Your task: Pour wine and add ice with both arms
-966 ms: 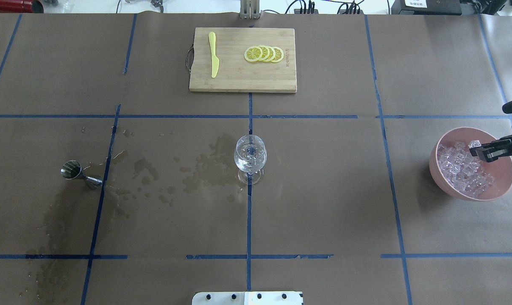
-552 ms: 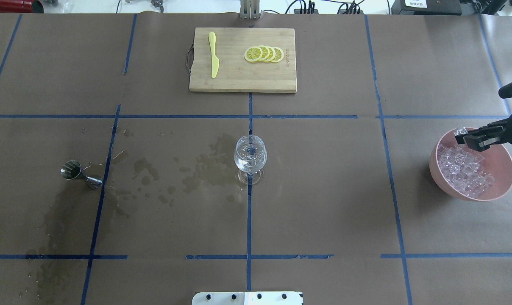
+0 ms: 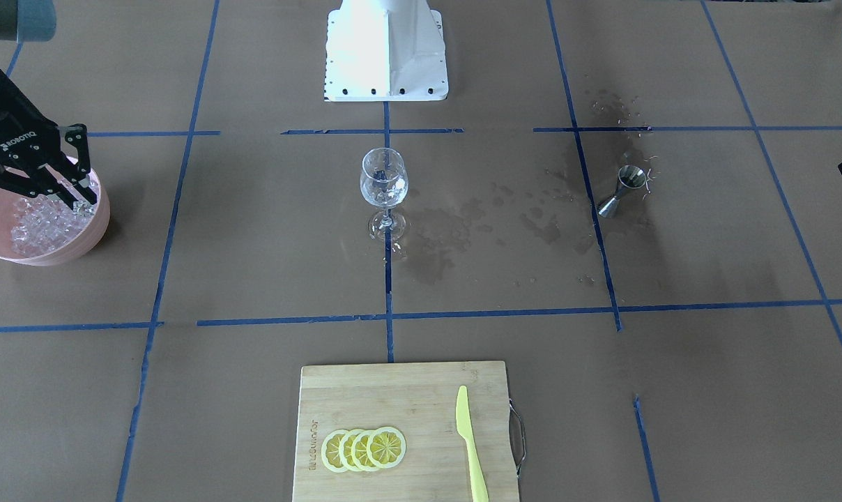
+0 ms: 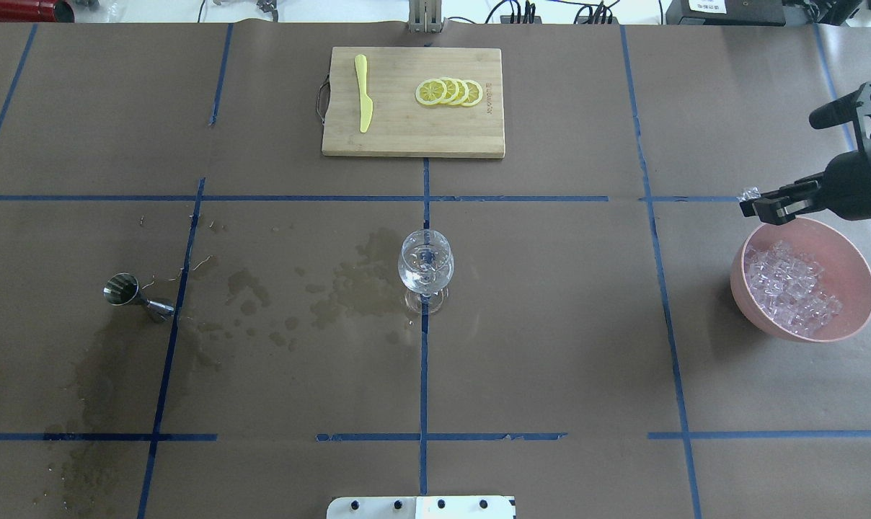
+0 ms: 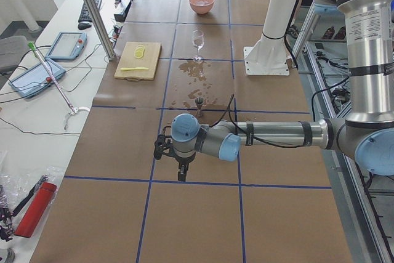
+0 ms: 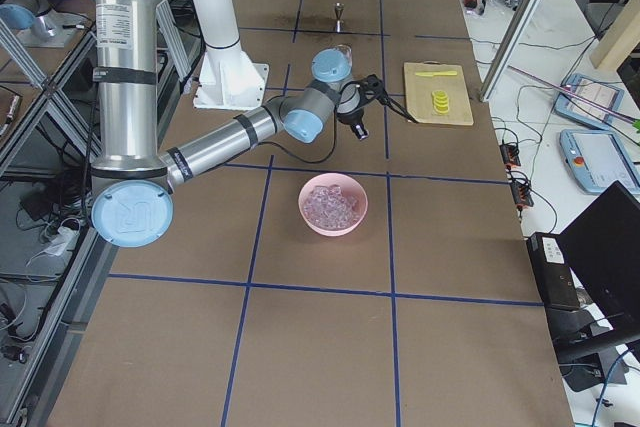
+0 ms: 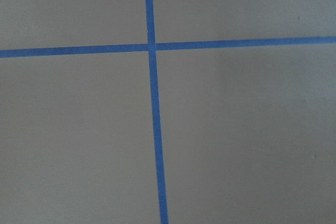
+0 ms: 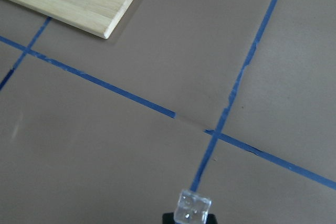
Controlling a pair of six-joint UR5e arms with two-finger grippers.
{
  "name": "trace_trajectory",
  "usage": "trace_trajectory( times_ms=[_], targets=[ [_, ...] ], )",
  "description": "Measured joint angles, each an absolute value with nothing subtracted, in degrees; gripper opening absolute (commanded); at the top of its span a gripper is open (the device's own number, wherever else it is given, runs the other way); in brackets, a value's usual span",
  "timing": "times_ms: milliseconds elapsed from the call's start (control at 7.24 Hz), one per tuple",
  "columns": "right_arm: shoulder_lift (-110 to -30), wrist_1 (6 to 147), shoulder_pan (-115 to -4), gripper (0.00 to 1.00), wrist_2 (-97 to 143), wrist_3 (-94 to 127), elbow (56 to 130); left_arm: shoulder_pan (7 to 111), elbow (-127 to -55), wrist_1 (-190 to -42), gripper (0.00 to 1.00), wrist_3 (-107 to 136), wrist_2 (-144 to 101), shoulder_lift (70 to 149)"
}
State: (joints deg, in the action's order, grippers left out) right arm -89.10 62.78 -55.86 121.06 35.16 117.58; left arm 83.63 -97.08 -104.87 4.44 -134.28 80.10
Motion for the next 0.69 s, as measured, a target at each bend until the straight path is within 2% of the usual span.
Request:
trace_trajectory(
  times_ms=[414, 690],
  targets=[
    [-79.3, 67.1, -48.4, 0.00, 117.9, 46.1, 118.7, 91.3, -98.4, -99.2, 1.00, -5.1, -128.8, 81.6],
    [-69.6, 79.5, -40.5, 0.00, 110.4, 50.1, 120.5, 92.3, -98.1, -98.9, 1.00, -5.4, -128.7, 81.7]
  ],
)
